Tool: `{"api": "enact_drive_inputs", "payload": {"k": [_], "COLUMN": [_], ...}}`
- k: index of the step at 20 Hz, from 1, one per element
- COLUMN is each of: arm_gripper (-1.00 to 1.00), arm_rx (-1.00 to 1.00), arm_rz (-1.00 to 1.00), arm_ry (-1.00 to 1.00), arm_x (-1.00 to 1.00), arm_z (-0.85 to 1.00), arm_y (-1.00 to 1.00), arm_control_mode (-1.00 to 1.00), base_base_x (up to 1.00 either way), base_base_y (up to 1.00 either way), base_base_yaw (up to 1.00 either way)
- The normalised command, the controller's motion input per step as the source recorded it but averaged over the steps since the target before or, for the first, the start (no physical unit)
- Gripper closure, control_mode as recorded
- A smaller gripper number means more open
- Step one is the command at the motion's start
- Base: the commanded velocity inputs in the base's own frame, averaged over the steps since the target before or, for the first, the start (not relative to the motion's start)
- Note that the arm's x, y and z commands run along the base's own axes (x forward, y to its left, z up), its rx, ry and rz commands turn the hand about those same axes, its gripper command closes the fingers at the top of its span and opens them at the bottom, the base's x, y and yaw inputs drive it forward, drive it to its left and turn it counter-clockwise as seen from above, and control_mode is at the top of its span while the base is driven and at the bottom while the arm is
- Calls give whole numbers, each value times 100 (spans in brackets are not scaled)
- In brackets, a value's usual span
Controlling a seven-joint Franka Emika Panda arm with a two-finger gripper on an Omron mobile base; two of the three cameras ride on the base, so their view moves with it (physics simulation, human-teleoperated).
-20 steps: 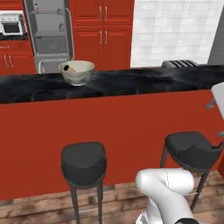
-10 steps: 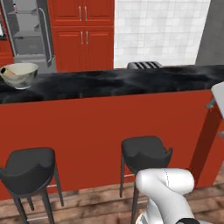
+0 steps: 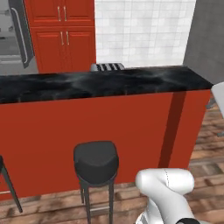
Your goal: Open the fridge, grab two sodas, and place both sodas inside the bowl with ice on the dining counter.
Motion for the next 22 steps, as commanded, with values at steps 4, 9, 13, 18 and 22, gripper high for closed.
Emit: {"api": "enact_drive_inputs", "payload": {"k": [4, 9, 13, 18, 22], "arm_gripper": [-100, -100, -100, -100, -100], "arm_rx": [0, 0, 0, 0, 0], "arm_rz": [0, 0, 0, 0, 0], "arm_ry": [0, 0, 0, 0, 0], "arm_x": [0, 0, 0, 0, 0], "arm_z": [0, 0, 0, 0, 0], "arm_y": [0, 0, 0, 0, 0], "arm_control_mode": [100, 100, 100, 100, 100], "base_base_x": [1, 22, 50, 79, 99], "base_base_y": [-100, -100, -100, -100, -97], "base_base_yaw": [0, 0, 0, 3, 7]}}
